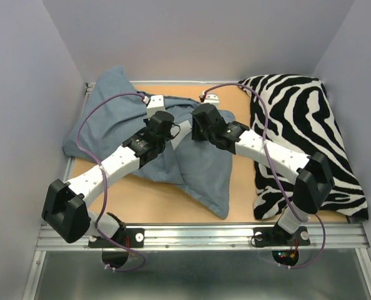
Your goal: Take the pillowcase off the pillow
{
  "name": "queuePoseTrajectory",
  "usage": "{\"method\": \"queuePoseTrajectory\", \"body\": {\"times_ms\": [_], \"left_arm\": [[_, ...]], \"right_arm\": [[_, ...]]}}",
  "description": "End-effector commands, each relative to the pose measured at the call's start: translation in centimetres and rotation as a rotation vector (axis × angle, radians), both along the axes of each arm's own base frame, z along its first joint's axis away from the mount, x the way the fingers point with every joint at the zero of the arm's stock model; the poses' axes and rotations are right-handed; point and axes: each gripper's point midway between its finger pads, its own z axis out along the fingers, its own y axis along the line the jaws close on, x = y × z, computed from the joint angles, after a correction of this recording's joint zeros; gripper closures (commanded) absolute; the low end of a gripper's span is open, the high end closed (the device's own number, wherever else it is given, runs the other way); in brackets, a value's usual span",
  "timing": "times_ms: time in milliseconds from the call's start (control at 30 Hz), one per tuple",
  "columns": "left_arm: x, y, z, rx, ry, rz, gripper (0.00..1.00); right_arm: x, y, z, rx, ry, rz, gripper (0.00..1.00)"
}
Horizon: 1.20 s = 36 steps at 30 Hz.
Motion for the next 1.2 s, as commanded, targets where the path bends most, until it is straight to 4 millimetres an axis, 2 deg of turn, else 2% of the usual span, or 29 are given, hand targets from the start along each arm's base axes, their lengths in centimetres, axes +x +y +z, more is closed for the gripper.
{"method": "queuePoseTrajectory", "body": {"times_ms": [0, 67, 100, 133, 167, 233, 267, 333, 367, 433, 467, 500, 567, 600, 633, 733, 800, 867, 900, 967, 1000, 1067, 1167], "left_arm": [[0.5, 0.9, -0.7, -0.023, 0.005, 0.02, 1.0], [0.6, 0.7, -1.0, -0.046, 0.016, -0.002, 1.0], [1.0, 0.9, -0.9, -0.063, 0.009, 0.001, 1.0], [1.0, 0.7, -1.3, -0.074, 0.02, -0.01, 1.0], [1.3, 0.8, -1.3, -0.085, 0.017, -0.01, 1.0], [1.8, 1.6, -1.6, -0.094, 0.025, 0.007, 1.0], [1.9, 1.5, -1.8, -0.106, 0.032, 0.0, 1.0], [2.6, 1.9, -1.8, -0.127, 0.033, 0.005, 1.0], [2.7, 1.7, -1.7, -0.146, 0.035, -0.002, 1.0], [3.0, 1.2, -1.2, -0.17, 0.031, -0.02, 1.0], [2.9, 1.0, -1.2, -0.175, 0.034, -0.03, 1.0], [3.1, 0.7, -1.0, -0.182, 0.032, -0.039, 1.0], [3.0, 0.2, -0.9, -0.193, 0.037, -0.061, 1.0], [3.0, 0.0, -0.9, -0.197, 0.038, -0.073, 1.0], [2.9, -0.5, -1.0, -0.203, 0.046, -0.095, 1.0], [2.1, -1.9, -1.2, -0.162, 0.046, -0.163, 0.99], [1.4, -3.3, -0.9, -0.132, 0.039, -0.205, 0.91], [1.1, -3.6, -0.9, -0.086, 0.049, -0.213, 0.85], [1.0, -4.5, -0.2, -0.073, 0.039, -0.228, 0.82], [0.9, -4.7, 0.4, -0.033, 0.027, -0.226, 0.74], [0.5, -5.6, 1.1, -0.025, 0.025, -0.249, 0.64], [0.1, -6.3, 2.0, -0.012, 0.019, -0.274, 0.5], [-0.3, -7.2, 4.3, -0.021, -0.01, -0.294, 0.46]], "right_arm": [[-0.9, -3.8, 0.5, -0.074, -0.044, -0.092, 0.71], [-1.7, -5.0, 0.0, -0.087, -0.039, -0.107, 0.88], [-2.3, -5.5, 0.6, -0.07, -0.047, -0.112, 0.92], [-3.0, -6.5, -0.6, -0.098, -0.028, -0.121, 0.94], [-3.5, -7.1, -0.9, -0.096, -0.025, -0.134, 0.98], [-4.4, -8.6, -0.9, -0.091, -0.029, -0.161, 0.99], [-5.4, -9.7, -3.1, -0.117, 0.012, -0.166, 0.99], [-6.6, -10.8, -4.9, -0.093, 0.06, -0.185, 0.99], [-7.7, -12.0, -7.4, -0.126, 0.105, -0.201, 0.99], [-9.0, -13.6, -10.6, -0.103, 0.185, -0.257, 0.99], [-8.7, -13.1, -10.3, -0.075, 0.179, -0.25, 0.99], [-9.6, -13.3, -12.1, -0.064, 0.217, -0.245, 0.99], [-9.3, -12.5, -12.9, -0.003, 0.218, -0.235, 0.99], [-10.0, -12.0, -14.2, 0.017, 0.258, -0.206, 1.0], [-9.3, -10.8, -14.0, 0.072, 0.23, -0.173, 0.99], [-10.0, -8.6, -14.3, 0.169, 0.243, -0.07, 0.99], [-9.2, -7.1, -12.9, 0.247, 0.187, -0.026, 1.0], [-8.9, -6.2, -12.0, 0.287, 0.164, 0.007, 0.99], [-8.8, -5.9, -11.4, 0.302, 0.151, 0.019, 1.0], [-8.6, -5.5, -10.5, 0.325, 0.126, 0.035, 1.0], [-8.5, -5.3, -9.6, 0.341, 0.102, 0.048, 0.99], [-8.4, -5.3, -9.1, 0.349, 0.087, 0.057, 0.99], [-8.3, -5.1, -8.6, 0.357, 0.073, 0.067, 1.0]]}}
